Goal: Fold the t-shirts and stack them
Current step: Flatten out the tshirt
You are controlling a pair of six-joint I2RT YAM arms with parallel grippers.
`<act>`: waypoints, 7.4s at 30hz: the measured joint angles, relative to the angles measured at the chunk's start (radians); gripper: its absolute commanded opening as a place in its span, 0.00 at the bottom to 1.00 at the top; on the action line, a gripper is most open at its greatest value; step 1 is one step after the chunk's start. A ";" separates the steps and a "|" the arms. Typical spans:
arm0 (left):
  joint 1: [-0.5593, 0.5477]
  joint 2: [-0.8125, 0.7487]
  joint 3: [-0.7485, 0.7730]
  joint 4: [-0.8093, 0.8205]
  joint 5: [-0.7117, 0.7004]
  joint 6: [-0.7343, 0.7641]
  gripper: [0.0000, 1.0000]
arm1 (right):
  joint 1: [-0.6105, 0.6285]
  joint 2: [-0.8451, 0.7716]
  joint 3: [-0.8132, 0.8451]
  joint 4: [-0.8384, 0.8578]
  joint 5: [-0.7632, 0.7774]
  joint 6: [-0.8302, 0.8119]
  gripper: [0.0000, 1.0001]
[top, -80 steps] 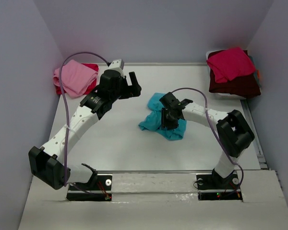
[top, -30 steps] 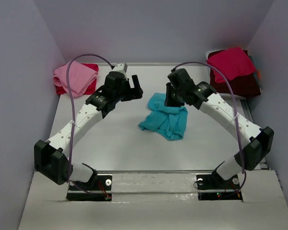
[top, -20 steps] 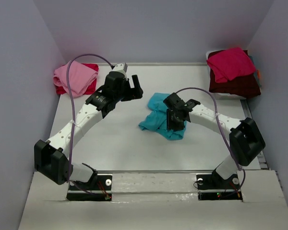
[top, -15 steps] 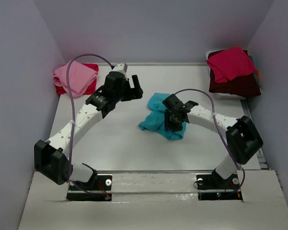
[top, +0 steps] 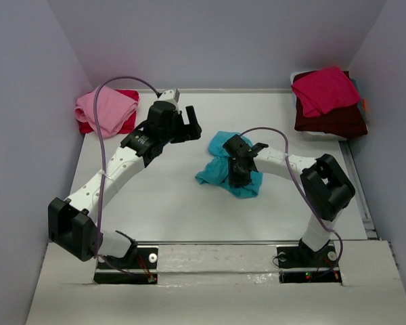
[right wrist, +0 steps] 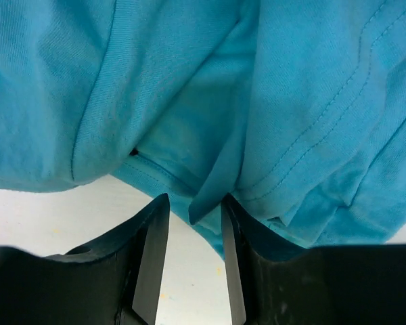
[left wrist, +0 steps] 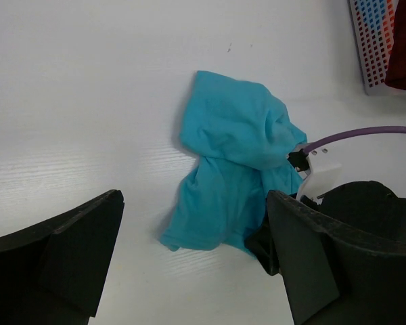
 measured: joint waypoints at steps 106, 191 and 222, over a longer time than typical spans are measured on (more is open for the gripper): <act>-0.636 0.438 -0.305 0.543 0.087 -0.296 0.45 | 0.000 -0.079 1.135 -0.662 0.363 -0.213 0.07; -1.130 -0.132 0.371 -0.649 -0.858 -0.193 0.06 | 0.000 -0.982 0.689 -0.621 0.879 -0.037 0.07; -1.377 -0.106 0.573 -0.518 -1.283 0.214 0.06 | 0.000 -1.069 0.587 -0.305 0.893 -0.221 0.07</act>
